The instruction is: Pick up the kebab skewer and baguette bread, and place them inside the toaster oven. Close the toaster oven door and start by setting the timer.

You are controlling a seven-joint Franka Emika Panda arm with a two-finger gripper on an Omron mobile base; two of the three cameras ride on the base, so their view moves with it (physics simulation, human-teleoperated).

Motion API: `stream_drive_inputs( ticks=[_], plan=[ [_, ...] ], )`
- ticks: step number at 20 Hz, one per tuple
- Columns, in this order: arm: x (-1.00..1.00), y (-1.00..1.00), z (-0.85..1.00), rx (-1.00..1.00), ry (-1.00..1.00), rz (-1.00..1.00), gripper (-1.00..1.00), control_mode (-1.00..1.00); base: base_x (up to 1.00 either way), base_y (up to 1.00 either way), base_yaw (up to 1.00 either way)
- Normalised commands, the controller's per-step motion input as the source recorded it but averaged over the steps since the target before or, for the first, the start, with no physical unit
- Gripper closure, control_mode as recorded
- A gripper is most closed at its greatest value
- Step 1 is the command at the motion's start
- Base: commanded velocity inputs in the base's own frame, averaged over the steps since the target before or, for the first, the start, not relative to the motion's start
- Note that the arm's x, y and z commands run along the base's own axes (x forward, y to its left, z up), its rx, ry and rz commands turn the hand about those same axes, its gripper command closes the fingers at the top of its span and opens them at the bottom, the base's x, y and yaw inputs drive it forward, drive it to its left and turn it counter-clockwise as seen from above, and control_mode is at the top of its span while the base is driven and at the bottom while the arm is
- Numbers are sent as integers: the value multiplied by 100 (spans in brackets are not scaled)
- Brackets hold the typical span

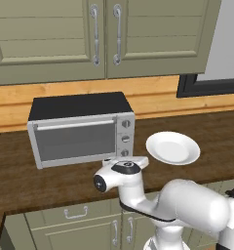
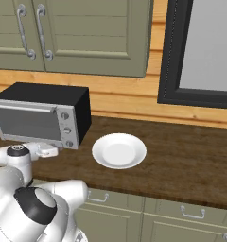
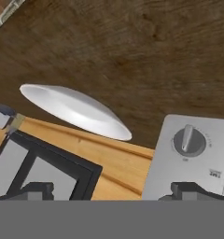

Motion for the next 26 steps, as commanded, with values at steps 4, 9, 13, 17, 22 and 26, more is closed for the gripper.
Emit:
stream_drive_inputs(
  ticks=[4,9,13,17,22,26],
  plan=[
    [24,-33,-36,3,-8,15,-100,-100,0,0,0],
    [2,-65,-29,0,-7,13,-100,-100,0,0,0],
    [1,-75,-31,0,-1,10,-100,-100,0,0,0],
    [11,-69,-30,0,0,11,-100,-100,0,0,0],
    [10,-73,-28,1,0,13,-100,-100,0,0,0],
    [6,-58,-48,0,0,15,-100,-100,0,0,0]
  ],
)
